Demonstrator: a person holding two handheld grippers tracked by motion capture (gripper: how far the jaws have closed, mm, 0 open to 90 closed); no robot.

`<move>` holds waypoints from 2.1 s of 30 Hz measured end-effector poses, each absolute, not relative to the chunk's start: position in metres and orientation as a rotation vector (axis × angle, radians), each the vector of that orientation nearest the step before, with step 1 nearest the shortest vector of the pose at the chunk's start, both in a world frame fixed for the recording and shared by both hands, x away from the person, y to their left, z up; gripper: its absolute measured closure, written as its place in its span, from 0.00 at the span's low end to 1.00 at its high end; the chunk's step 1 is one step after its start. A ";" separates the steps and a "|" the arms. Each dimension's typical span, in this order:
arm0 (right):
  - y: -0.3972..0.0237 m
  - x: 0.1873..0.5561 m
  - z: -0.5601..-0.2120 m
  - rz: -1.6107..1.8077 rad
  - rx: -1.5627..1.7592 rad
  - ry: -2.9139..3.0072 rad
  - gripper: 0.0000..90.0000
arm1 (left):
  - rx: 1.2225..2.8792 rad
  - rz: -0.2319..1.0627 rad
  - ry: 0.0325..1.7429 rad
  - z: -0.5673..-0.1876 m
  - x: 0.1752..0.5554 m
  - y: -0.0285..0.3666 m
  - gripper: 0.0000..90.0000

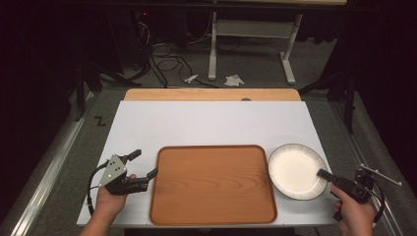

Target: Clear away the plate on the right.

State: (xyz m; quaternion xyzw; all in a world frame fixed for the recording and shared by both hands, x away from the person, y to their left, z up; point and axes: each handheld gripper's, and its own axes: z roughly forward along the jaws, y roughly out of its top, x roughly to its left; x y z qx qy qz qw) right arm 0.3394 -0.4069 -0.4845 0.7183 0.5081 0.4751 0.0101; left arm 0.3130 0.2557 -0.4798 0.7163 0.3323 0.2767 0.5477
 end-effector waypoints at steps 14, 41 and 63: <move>-0.370 0.354 -0.458 1.532 2.173 1.664 0.94 | 1.675 0.662 0.787 -0.478 0.311 0.260 0.18; -0.294 0.400 -0.450 1.631 2.075 1.831 0.94 | 1.659 0.671 0.793 -0.477 0.309 0.262 0.18; -0.235 0.402 -0.478 1.559 2.001 2.075 0.94 | 1.662 0.666 0.779 -0.477 0.308 0.263 0.18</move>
